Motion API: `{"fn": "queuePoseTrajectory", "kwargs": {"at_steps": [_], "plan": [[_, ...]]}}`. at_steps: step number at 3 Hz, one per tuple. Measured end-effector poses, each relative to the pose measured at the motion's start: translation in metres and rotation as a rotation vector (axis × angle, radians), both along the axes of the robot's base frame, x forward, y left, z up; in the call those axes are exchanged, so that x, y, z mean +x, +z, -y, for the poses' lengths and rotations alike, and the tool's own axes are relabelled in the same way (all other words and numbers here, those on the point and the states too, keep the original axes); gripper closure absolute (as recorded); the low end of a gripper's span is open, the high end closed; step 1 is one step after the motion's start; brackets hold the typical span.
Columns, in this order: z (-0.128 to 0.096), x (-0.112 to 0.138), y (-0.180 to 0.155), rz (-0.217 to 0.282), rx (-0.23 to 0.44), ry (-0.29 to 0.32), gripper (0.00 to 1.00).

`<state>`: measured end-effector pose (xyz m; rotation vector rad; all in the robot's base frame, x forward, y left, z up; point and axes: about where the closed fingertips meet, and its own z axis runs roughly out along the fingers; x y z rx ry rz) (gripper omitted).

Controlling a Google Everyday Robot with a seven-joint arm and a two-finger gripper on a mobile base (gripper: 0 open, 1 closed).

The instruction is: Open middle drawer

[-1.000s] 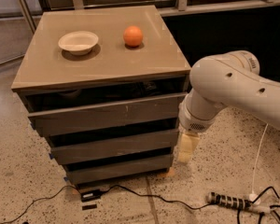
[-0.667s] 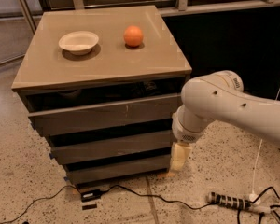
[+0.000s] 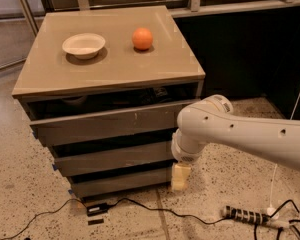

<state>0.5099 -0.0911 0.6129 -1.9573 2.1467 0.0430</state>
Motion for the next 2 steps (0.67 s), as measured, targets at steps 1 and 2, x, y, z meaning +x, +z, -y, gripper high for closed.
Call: {"fn": "queuePoseTrajectory", "kwargs": {"at_steps": [1,2], "plan": [[-0.0208,0.014,-0.0689,-0.063,-0.002,0.025,0.0],[-0.0237,0.0193,-0.0786,-0.064,0.005,0.03,0.0]]}}
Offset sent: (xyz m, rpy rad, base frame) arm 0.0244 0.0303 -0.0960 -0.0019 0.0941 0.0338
